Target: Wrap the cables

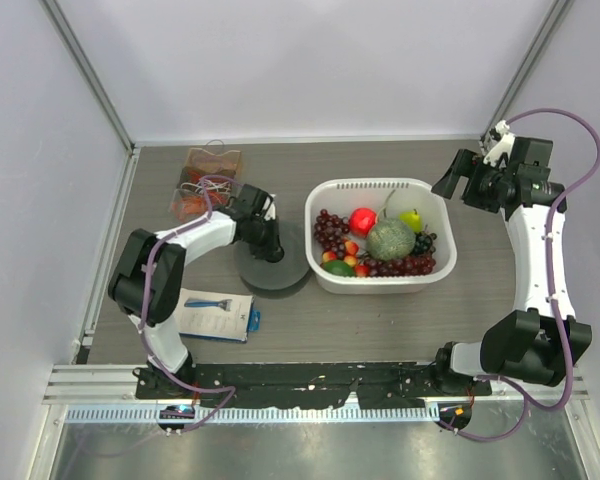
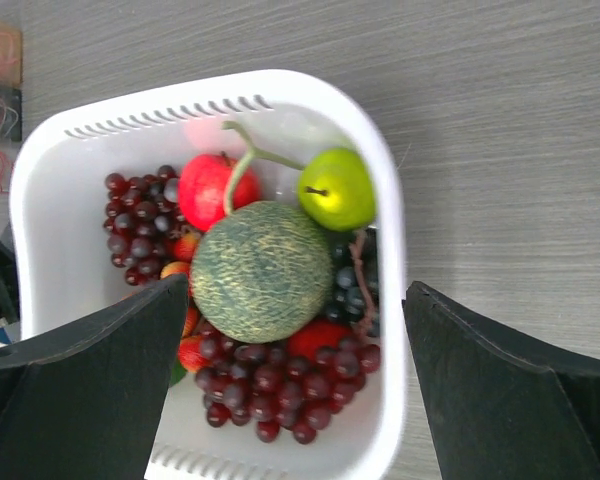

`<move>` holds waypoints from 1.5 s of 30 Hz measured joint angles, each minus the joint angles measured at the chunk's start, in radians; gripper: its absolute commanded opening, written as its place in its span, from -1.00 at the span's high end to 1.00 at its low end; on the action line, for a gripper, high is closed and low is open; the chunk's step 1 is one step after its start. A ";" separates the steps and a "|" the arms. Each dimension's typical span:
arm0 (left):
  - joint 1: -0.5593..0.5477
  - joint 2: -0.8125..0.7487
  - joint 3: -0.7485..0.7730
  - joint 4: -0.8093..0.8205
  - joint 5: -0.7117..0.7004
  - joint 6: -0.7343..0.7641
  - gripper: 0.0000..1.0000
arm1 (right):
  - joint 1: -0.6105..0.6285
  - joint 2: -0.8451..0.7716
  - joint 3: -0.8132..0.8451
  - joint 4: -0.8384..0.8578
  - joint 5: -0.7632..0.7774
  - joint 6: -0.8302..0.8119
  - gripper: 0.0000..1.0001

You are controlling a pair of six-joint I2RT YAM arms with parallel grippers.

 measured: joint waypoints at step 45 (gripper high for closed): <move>-0.258 0.014 0.127 -0.107 -0.147 0.119 0.55 | 0.209 0.006 0.070 0.034 -0.048 -0.075 -0.87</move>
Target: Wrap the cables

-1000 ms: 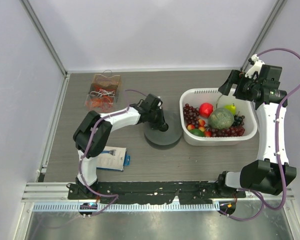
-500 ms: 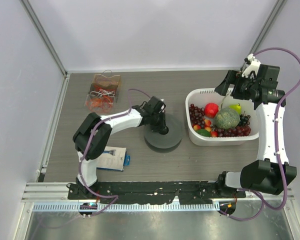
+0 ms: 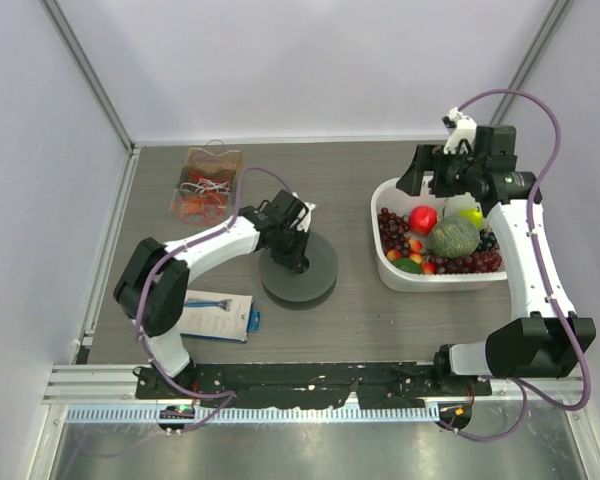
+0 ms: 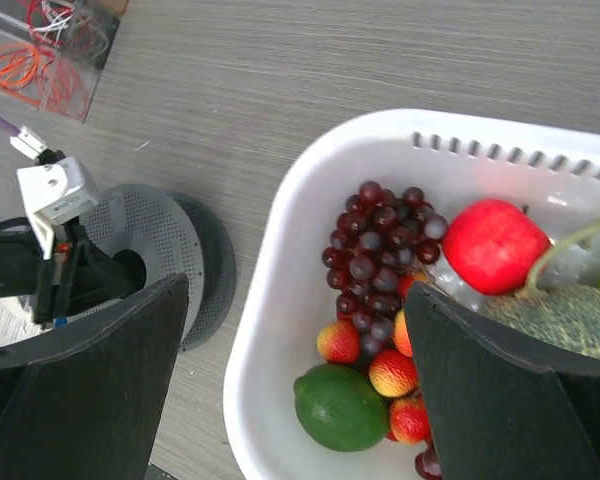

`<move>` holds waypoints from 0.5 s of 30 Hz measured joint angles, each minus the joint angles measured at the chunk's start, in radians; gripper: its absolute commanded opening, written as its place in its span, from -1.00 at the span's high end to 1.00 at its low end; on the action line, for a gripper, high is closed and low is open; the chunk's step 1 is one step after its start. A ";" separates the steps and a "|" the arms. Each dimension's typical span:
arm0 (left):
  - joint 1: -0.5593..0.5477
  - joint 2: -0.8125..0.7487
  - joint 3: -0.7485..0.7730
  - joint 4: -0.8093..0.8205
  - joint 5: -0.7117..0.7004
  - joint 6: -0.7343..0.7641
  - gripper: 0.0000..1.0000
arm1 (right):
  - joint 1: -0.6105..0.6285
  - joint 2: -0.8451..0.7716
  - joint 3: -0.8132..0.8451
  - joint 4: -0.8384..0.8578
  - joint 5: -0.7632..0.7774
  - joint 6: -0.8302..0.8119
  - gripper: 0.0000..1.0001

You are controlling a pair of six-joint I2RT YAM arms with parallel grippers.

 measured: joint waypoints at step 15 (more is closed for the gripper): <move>0.391 -0.272 0.424 -0.225 0.169 0.267 -0.99 | 0.197 0.104 0.158 0.042 0.058 -0.152 -0.87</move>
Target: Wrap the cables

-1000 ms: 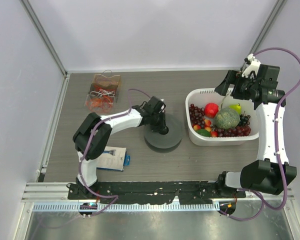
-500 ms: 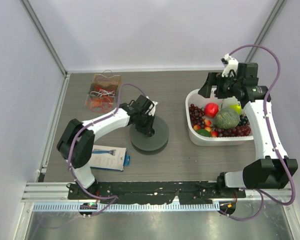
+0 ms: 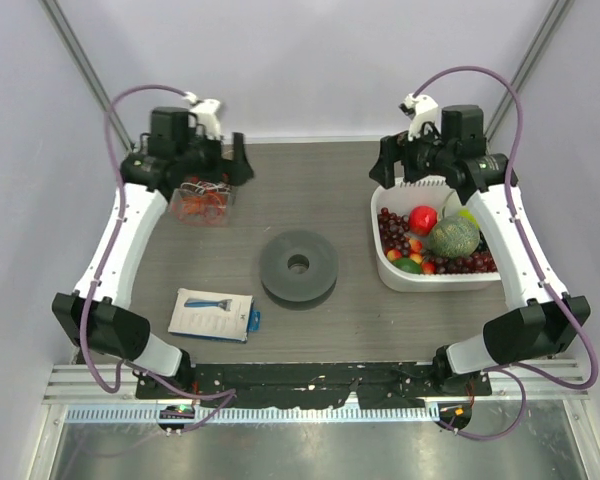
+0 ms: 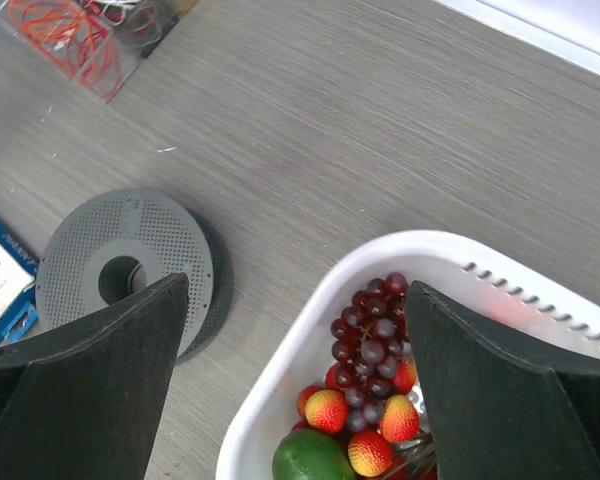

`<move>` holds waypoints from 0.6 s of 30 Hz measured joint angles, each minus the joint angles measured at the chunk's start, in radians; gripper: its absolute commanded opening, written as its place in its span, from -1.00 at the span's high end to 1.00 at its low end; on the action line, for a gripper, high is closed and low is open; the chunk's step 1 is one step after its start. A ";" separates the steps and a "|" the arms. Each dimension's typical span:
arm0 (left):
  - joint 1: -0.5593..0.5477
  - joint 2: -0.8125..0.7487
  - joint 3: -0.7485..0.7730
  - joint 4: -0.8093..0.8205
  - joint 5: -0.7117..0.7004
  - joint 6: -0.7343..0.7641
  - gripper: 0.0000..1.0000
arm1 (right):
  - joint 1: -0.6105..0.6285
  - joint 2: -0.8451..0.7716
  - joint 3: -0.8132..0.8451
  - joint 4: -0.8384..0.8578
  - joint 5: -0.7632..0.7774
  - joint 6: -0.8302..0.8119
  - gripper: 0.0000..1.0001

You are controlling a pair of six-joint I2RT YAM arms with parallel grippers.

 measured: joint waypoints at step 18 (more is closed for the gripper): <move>0.352 0.402 0.243 -0.141 -0.230 0.511 -0.99 | 0.037 0.044 0.001 0.012 -0.042 -0.097 -0.87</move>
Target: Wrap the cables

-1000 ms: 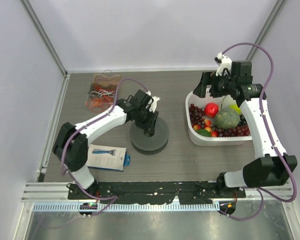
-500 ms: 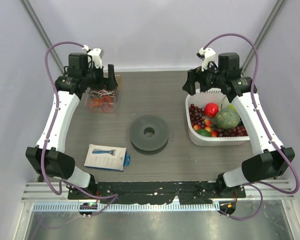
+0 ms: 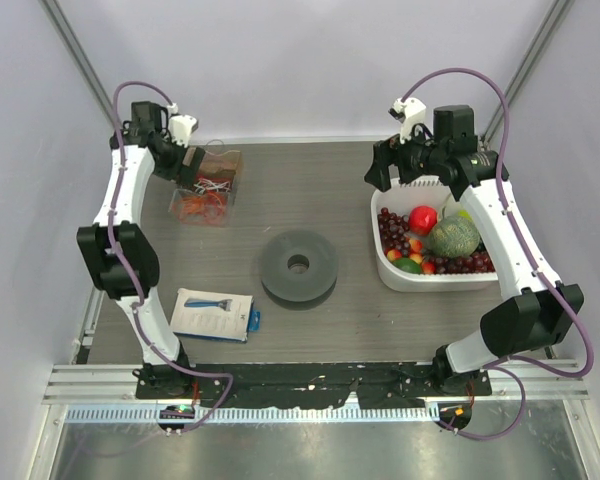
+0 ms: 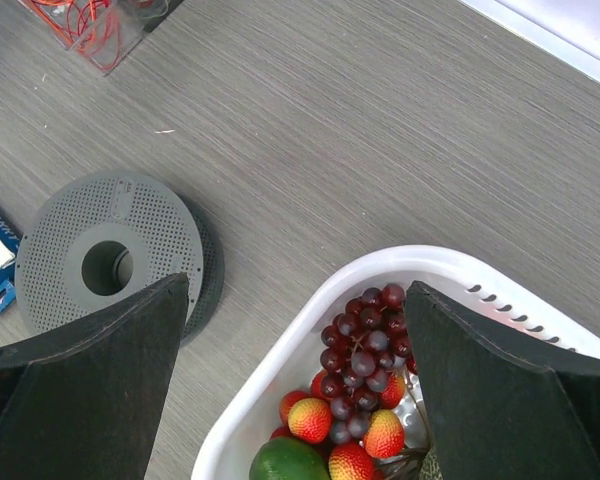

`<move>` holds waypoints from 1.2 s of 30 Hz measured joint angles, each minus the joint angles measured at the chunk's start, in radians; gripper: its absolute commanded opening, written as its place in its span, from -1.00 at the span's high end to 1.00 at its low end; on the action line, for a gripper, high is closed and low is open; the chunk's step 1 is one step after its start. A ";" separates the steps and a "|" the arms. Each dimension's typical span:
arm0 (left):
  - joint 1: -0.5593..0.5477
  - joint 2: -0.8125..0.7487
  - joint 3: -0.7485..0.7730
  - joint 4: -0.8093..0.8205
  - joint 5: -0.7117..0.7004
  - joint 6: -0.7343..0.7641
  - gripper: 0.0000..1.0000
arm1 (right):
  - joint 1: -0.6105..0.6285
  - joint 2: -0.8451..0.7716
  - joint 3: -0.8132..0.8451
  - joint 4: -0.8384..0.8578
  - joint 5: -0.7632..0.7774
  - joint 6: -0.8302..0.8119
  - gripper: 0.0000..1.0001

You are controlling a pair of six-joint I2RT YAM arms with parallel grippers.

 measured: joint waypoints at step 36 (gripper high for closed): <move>0.025 0.195 -0.078 -0.011 0.151 0.423 0.30 | 0.002 0.023 0.036 -0.073 -0.029 -0.047 -0.87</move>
